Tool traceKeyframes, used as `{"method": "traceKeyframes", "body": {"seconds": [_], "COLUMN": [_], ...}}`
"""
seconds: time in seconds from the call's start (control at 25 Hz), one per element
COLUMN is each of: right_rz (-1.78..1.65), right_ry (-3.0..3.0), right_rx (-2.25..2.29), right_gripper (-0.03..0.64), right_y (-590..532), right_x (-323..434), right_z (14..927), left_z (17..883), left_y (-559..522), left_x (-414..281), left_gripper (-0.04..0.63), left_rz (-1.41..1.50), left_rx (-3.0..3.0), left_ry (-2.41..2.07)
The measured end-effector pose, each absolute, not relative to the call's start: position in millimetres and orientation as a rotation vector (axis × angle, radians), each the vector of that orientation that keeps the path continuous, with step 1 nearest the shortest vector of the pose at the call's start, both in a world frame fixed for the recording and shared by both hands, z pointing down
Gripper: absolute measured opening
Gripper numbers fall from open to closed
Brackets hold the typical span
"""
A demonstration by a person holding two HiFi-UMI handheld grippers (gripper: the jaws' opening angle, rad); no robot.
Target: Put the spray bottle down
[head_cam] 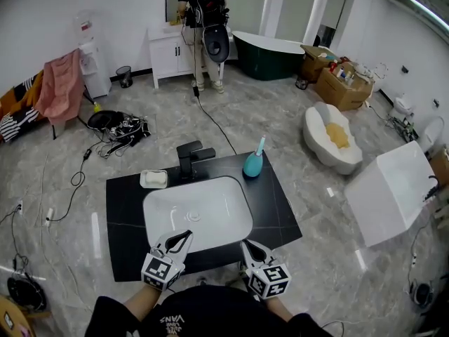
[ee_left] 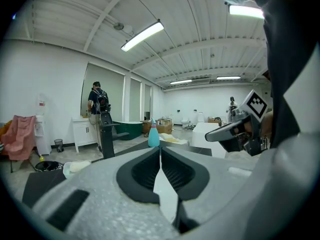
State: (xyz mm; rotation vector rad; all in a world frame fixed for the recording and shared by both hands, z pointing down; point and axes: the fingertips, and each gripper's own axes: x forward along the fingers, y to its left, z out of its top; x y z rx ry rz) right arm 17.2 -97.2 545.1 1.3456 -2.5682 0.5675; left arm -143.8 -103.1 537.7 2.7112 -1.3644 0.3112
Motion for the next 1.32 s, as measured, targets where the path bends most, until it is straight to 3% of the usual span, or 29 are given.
{"method": "traceKeyframes", "body": {"seconds": [1.32], "right_rz": [0.530], "right_ry": [-2.539], "right_rx": [1.326], "right_gripper": [0.005], "right_y": [-64.8], "right_x": [0.0], "right_z": [549.1], "left_z": [542.4], "left_y": [-69.8], "left_x": [-152.0], "left_gripper": [0.026], "left_rz": [0.288], "left_rx": [2.746], "left_ry": [-1.377]}}
